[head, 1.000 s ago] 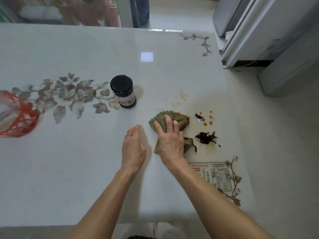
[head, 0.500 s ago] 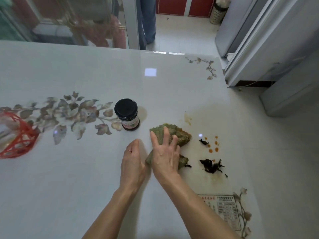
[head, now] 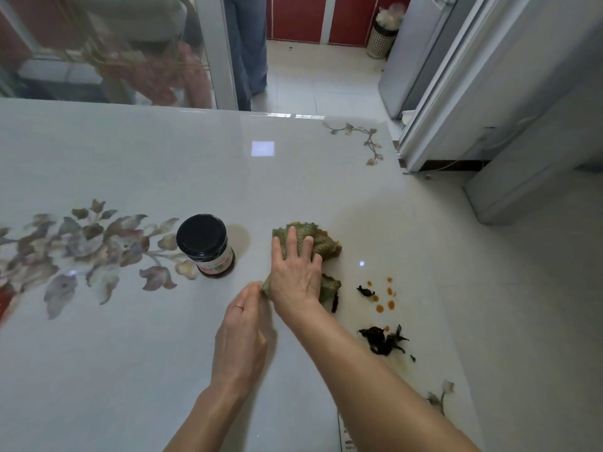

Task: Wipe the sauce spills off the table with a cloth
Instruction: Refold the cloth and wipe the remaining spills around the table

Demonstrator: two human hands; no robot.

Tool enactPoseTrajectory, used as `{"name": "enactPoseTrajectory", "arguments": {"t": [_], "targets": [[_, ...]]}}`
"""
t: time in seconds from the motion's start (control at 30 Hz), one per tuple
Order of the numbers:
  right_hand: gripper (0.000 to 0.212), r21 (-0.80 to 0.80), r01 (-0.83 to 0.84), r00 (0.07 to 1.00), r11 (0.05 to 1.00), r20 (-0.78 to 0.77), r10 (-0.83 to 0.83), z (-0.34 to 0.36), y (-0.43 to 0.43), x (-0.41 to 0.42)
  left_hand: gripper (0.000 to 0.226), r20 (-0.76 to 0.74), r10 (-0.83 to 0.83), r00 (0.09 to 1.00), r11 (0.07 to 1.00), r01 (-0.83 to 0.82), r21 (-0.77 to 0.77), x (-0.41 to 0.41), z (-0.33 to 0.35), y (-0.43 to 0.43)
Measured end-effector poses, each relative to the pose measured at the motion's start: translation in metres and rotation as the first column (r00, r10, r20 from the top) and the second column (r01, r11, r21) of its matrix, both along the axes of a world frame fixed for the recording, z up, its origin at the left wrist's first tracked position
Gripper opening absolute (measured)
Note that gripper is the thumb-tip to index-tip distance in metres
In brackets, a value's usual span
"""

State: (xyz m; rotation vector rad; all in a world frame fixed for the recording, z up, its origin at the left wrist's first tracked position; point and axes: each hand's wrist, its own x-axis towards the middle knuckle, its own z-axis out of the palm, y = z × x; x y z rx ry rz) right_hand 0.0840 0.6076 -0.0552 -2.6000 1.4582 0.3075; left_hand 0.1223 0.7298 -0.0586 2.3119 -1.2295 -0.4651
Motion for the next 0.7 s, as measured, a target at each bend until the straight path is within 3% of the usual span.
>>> {"name": "enactPoseTrajectory", "arguments": {"t": [0.1,0.3,0.57,0.7], "targets": [[0.083,0.012,0.061,0.995,0.998,-0.084,-0.06,0.007,-0.036,0.006,0.065,0.029,-0.017,0.999,0.999,0.016,0.03,0.004,-0.003,-0.007],[0.074,0.053,0.283,0.957,0.958,-0.083,-0.278,0.003,-0.027,-0.034,0.066,0.029,-0.058,0.998,0.998,0.057,0.03,0.003,-0.003,-0.018],[0.065,-0.026,0.3,0.949,0.954,-0.097,-0.301,-0.002,-0.061,-0.02,0.069,0.063,-0.121,0.991,0.992,0.117,0.052,-0.001,-0.004,-0.028],[0.064,0.003,0.343,0.938,0.939,-0.048,-0.342,-0.001,-0.035,-0.044,0.068,0.061,-0.122,0.991,0.991,0.118,0.062,-0.002,-0.005,-0.027]]}}
